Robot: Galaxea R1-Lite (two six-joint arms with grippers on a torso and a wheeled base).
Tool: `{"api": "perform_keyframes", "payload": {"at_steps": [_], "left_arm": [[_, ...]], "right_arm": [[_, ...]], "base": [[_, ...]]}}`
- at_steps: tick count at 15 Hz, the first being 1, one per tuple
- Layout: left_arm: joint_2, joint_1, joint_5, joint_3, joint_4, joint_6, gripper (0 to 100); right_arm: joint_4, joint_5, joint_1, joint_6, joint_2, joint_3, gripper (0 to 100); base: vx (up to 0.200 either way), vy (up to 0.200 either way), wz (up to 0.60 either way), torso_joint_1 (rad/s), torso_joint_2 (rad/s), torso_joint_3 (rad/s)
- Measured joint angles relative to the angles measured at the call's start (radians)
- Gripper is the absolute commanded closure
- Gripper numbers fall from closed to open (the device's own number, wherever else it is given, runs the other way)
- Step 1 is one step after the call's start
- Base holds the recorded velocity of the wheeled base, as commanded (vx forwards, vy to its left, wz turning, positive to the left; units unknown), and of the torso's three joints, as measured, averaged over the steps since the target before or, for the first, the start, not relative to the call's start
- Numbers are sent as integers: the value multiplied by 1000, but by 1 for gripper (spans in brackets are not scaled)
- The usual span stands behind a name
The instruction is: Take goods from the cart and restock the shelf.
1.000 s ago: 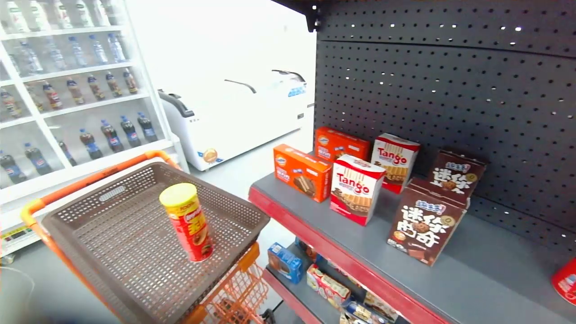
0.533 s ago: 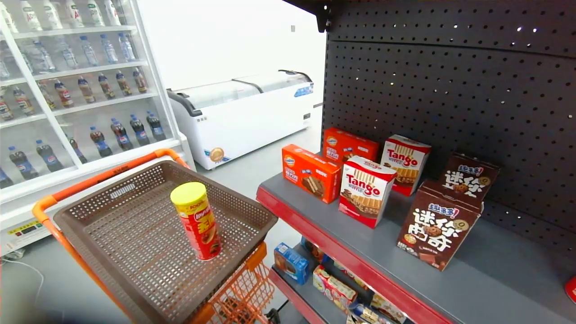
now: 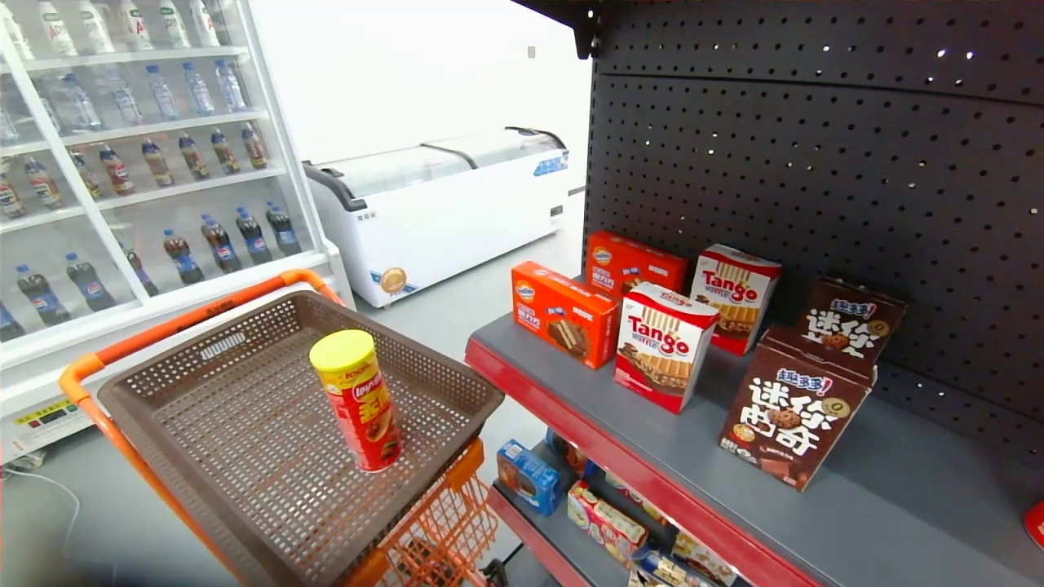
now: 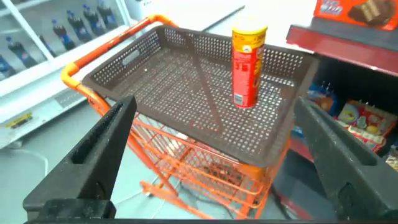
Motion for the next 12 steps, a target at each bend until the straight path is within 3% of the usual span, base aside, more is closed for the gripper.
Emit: {"api": "perform_keyframes", "payload": {"at_steps": [3, 5, 10, 12], "left_arm": [[220, 7, 9, -31, -70, 11, 0], [373, 8, -3, -55, -136, 1, 0], [750, 3, -127, -169, -239, -17, 0], [906, 1, -161, -211, -351, -20, 0]], "right_arm": [[0, 0, 1, 0, 0, 0, 0], [0, 0, 1, 0, 0, 0, 0], [0, 0, 0, 0, 0, 0, 0], [0, 0, 1, 0, 0, 0, 0]], "base": [[0, 0, 0, 0, 0, 0], [0, 0, 0, 0, 0, 0], [0, 0, 0, 0, 0, 0], [0, 0, 0, 0, 0, 0]]}}
